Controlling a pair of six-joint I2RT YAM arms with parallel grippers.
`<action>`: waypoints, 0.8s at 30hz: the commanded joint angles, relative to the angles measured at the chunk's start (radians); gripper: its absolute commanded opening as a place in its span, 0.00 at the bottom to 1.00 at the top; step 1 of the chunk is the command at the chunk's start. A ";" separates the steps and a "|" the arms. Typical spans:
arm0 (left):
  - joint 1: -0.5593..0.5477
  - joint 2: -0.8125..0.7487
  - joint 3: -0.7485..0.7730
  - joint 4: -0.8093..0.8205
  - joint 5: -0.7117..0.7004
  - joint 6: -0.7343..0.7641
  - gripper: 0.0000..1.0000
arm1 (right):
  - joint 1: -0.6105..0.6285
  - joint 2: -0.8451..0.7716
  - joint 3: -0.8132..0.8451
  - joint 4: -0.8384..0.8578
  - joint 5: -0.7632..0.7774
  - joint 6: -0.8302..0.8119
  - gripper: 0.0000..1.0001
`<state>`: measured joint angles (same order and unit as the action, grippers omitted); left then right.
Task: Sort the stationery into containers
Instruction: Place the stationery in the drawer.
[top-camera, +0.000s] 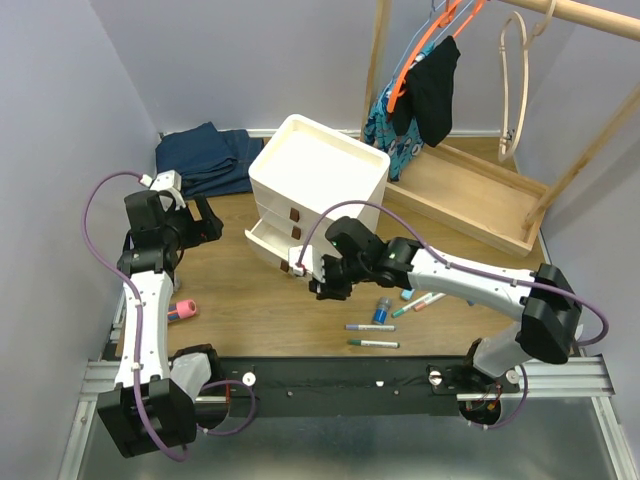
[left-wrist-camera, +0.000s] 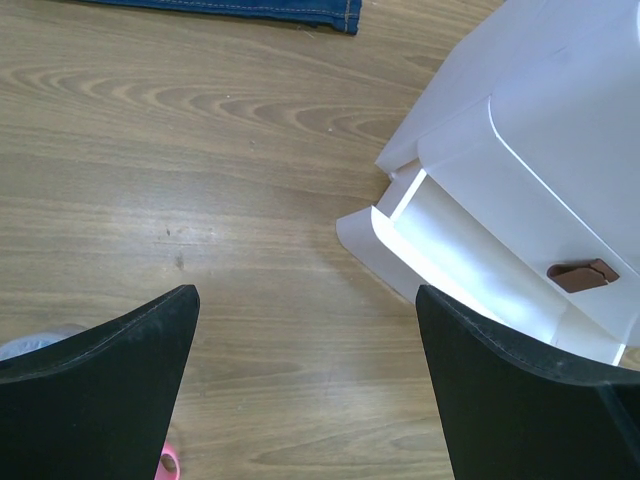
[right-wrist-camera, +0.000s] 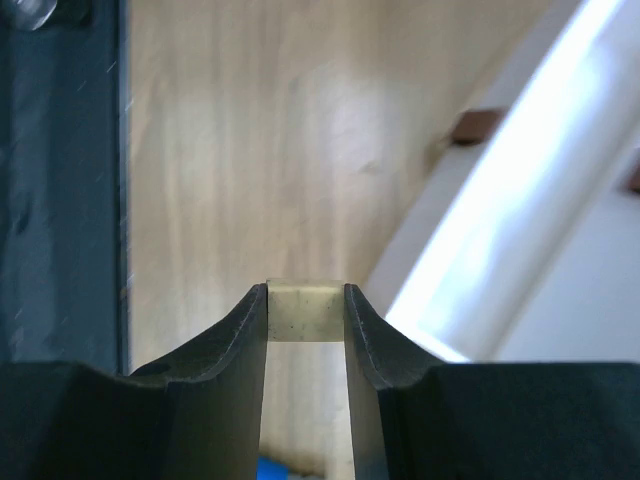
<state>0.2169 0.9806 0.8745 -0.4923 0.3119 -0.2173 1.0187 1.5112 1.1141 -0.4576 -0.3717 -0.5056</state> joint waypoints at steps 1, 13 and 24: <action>0.009 -0.029 -0.016 0.020 0.027 -0.022 0.99 | -0.002 0.032 0.085 0.121 0.135 0.039 0.22; 0.001 -0.017 -0.040 0.035 0.173 0.004 0.99 | 0.001 0.141 0.187 0.096 0.240 -0.327 0.23; -0.001 -0.036 -0.065 0.021 0.161 -0.011 0.99 | 0.027 0.188 0.201 0.050 0.361 -0.559 0.24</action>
<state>0.2157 0.9668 0.8204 -0.4728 0.4431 -0.2260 1.0222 1.6699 1.2945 -0.3641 -0.0784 -0.9394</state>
